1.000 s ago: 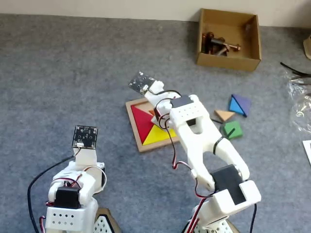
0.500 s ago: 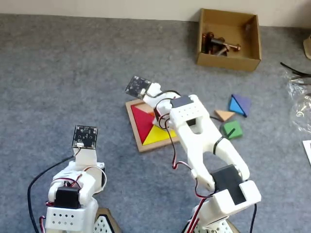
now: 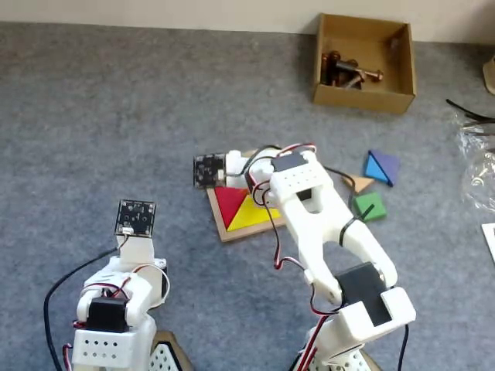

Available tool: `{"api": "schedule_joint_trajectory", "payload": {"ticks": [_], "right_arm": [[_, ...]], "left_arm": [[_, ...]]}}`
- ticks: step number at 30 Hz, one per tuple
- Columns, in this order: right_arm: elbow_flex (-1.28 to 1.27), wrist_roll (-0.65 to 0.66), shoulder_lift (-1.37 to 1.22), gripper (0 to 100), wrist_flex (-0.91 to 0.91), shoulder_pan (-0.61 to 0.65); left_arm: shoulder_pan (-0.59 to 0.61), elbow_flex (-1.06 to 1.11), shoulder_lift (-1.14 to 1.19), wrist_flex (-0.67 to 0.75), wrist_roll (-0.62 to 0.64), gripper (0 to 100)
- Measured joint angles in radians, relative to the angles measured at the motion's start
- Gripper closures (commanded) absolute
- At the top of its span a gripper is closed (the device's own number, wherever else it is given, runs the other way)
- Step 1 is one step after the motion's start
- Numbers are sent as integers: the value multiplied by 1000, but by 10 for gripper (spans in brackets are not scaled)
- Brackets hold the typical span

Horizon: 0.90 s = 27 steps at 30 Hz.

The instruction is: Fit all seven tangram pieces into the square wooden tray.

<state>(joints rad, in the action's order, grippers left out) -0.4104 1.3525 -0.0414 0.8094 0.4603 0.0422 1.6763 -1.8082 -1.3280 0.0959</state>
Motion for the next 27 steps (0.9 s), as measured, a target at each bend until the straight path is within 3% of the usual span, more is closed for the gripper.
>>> {"api": "schedule_joint_trajectory", "payload": {"ticks": [5, 27], "right_arm": [[0, 100, 0, 969, 0, 0], [0, 107, 0, 969, 0, 0]], "left_arm": [[0, 0, 0, 0, 0, 995], [0, 0, 0, 0, 0, 995]]}}
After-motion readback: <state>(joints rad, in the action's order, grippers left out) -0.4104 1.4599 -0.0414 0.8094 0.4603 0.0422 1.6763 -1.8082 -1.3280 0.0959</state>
